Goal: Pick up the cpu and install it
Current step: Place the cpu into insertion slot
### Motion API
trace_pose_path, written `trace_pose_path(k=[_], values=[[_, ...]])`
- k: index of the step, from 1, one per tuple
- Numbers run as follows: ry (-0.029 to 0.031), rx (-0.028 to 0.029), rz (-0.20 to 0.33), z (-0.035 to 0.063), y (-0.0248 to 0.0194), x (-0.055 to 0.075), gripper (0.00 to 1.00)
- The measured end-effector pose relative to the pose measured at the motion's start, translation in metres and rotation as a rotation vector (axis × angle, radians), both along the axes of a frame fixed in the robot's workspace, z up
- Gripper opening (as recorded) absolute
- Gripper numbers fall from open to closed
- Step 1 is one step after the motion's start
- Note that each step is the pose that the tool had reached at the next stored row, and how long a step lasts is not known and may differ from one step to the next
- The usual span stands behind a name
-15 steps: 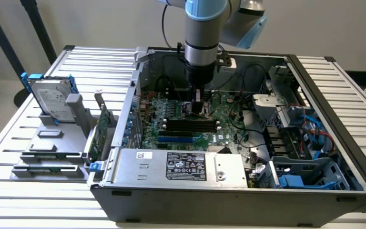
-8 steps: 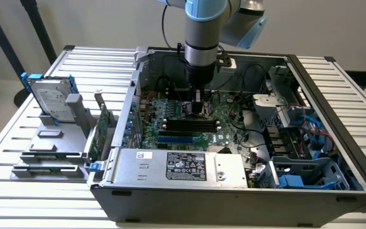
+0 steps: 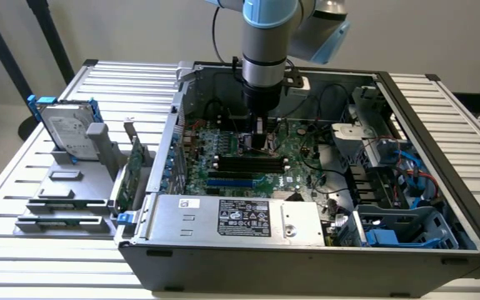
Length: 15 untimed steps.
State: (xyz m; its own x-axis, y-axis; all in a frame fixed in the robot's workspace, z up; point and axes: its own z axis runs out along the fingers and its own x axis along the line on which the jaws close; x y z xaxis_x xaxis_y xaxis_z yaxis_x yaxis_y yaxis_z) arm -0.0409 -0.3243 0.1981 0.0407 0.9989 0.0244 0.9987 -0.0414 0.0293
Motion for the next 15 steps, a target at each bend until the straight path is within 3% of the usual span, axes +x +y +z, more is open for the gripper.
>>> trace_pose_path(k=[7, 8, 15], values=[[-0.0001, 0.0001, 0.0, -0.0001, 0.0, -0.0001, 0.56], [-0.0001, 0.0001, 0.0, -0.0001, 0.0, -0.0001, 0.63], [-0.0001, 0.0001, 0.0, 0.0, 0.0, -0.0002, 0.63]])
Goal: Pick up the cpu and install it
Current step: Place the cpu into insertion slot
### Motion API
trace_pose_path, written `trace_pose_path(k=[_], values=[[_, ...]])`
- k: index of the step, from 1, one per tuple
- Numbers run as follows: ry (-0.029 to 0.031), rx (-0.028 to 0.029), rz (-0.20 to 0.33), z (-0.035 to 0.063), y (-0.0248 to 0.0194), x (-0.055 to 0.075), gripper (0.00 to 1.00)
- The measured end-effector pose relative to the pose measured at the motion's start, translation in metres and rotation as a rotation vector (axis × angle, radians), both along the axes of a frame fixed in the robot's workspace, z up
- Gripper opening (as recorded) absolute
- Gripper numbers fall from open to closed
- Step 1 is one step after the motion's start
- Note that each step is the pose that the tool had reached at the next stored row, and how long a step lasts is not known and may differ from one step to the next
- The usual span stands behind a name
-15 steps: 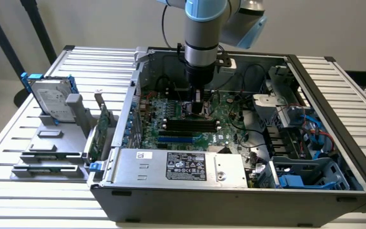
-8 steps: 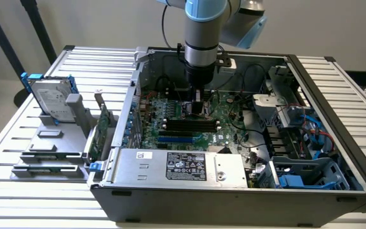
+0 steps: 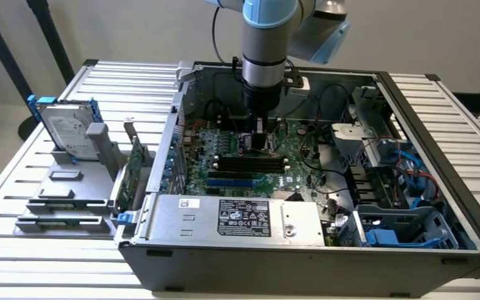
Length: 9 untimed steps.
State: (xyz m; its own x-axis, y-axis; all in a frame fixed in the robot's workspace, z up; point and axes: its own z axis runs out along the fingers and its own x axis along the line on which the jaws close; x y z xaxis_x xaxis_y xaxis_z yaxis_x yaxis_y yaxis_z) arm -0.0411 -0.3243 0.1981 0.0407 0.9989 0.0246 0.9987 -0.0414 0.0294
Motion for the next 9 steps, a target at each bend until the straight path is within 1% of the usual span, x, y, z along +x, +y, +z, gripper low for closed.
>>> trace_pose_path(k=[3, 6, 9], values=[[0.0, 0.0009, 0.0, 0.0001, 0.0, 0.0, 0.63], [0.0001, 0.0029, 0.0, 0.0001, 0.0, -0.0001, 0.63], [0.0001, 0.0077, 0.0, 0.0001, 0.0, -0.0003, 0.63]])
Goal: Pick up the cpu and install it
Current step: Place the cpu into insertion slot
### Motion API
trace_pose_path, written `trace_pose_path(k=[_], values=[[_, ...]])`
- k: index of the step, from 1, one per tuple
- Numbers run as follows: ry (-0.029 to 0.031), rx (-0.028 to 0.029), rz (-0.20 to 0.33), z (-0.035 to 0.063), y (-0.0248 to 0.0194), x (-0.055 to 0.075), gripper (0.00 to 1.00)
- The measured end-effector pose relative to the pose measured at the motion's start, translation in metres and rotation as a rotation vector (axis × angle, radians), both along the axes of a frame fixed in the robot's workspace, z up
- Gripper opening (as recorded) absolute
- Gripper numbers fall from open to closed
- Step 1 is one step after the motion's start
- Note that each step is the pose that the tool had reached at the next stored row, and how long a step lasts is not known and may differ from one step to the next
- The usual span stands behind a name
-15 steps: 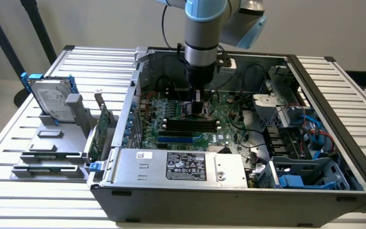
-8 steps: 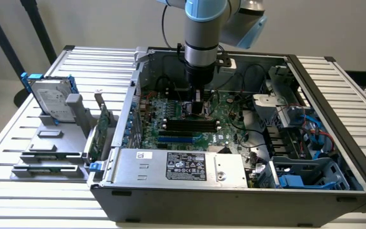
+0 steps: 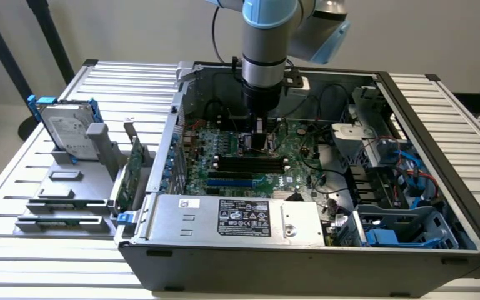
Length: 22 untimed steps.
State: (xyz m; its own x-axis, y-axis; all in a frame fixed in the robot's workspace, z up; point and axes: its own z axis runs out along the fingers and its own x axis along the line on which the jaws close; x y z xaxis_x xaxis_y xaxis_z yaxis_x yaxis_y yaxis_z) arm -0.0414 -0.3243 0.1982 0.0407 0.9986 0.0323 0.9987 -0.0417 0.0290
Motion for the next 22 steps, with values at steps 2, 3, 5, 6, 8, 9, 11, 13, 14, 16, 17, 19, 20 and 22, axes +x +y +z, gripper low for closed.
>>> trace_pose_path(k=[2, 3, 5, 6, 8, 9, 11, 13, 14, 16, 17, 19, 20, 22], values=[[0.0, 0.0032, 0.0, 0.0, 0.0, -0.0001, 0.63], [0.0, 0.0049, 0.0, 0.0, 0.0, -0.0001, 0.63], [0.0, 0.0082, 0.0, 0.0, 0.0, -0.0001, 0.63], [0.0, 0.0101, 0.0, 0.0, 0.0, -0.0001, 0.63], [0.0, 0.0145, 0.0, 0.0, 0.0, -0.0002, 0.63], [0.0, 0.0163, 0.0, 0.0, 0.0, -0.0003, 0.63], [-0.0001, 0.018, 0.0, -0.0001, 0.0001, -0.0003, 0.63], [-0.0001, 0.0182, 0.0, -0.0001, 0.0, -0.0003, 0.63], [-0.0001, 0.0183, 0.0, -0.0001, -0.0001, -0.0003, 0.63], [0.0001, 0.0183, 0.0, -0.0001, -0.0004, -0.0003, 0.63], [0.0005, 0.0183, 0.0, -0.0001, -0.0006, -0.0003, 0.63], [0.0022, 0.0182, 0.0, 0.0, -0.0011, -0.0003, 0.63], [0.0032, 0.0182, 0.0, -0.0001, -0.0013, -0.0003, 0.63], [0.0063, 0.0174, -0.001, 0.0, -0.0016, -0.0003, 0.63]])
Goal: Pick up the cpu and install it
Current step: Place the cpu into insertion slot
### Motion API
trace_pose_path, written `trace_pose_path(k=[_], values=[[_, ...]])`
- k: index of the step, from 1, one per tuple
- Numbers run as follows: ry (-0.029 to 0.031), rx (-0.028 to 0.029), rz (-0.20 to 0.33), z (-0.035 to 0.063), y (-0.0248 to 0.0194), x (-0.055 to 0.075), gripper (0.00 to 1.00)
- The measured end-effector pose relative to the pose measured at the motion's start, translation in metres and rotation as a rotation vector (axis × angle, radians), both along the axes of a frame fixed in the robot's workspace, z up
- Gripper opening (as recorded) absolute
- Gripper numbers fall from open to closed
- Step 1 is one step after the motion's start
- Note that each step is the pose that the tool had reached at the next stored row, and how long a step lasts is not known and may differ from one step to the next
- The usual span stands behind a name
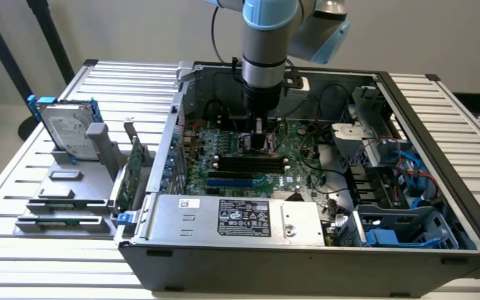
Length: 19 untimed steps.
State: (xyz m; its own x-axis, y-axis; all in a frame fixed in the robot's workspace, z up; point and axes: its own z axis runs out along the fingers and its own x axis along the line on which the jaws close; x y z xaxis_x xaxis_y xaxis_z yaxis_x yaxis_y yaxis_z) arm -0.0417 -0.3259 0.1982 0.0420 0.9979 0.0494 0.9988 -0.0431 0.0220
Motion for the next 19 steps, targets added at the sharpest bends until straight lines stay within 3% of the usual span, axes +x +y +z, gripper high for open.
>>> trace_pose_path(k=[6, 10, 14, 19], values=[[0.0087, -0.0063, -0.001, 0.0, -0.0004, 0.0, 0.63], [0.0092, -0.0155, -0.001, 0.0, -0.0004, 0.0, 0.63], [0.0091, -0.0178, -0.001, 0.0, -0.0003, 0.0, 0.63], [0.0092, -0.0266, -0.002, 0.0, -0.0003, 0.0, 0.63]])
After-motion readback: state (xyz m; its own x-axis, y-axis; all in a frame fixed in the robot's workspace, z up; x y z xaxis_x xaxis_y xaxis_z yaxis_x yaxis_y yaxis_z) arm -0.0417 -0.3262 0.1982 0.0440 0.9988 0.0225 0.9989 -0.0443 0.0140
